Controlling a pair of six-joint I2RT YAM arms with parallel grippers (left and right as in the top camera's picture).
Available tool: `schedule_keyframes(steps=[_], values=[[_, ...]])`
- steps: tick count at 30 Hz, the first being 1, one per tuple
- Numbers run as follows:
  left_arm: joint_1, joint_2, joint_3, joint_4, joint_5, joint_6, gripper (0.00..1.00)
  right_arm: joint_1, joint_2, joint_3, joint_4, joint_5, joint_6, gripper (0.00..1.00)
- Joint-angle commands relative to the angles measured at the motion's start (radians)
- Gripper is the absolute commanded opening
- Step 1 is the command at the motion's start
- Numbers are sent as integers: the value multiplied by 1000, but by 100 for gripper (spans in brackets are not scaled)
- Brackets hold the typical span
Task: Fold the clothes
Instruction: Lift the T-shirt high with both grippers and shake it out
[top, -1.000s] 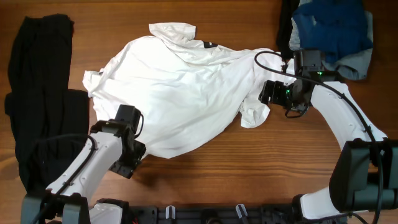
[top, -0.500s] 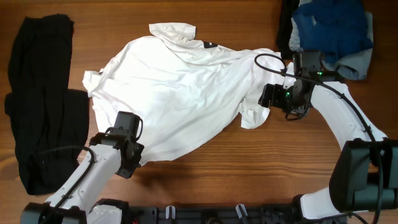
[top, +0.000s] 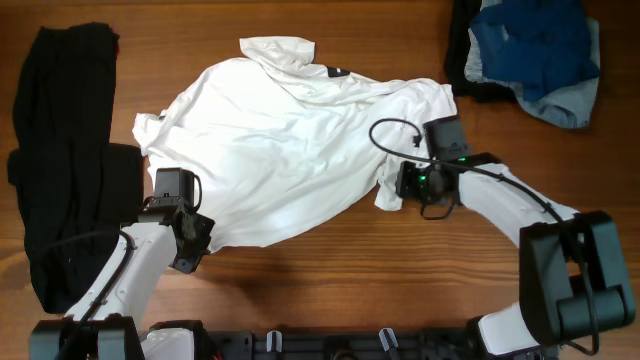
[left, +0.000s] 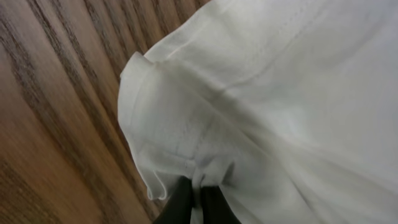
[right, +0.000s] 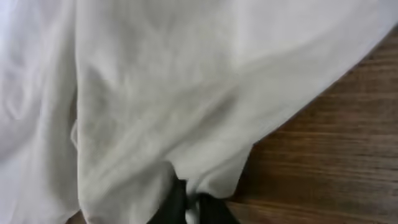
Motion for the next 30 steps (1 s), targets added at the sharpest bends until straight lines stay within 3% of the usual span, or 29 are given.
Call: schedule_keyframes(steps=[1, 3, 9, 16, 22, 30], values=[[9, 12, -6, 26, -1, 119, 4, -26, 14, -14, -25, 41, 45, 5], [9, -6, 71, -4, 44, 262, 4, -96, -39, 48, -109, 25, -17, 4], [9, -34, 526, -324, 38, 433, 4, -313, -233, 496, -484, -35, -204, 4], [9, -34, 1093, -438, 12, 547, 4, -426, -255, 962, -584, -35, -243, 4], [9, -39, 1549, -486, 55, 565, 4, -513, -295, 1239, -731, -40, -301, 4], [9, -116, 1619, -499, 103, 565, 4, -582, -434, 1340, -792, -35, -348, 4]])
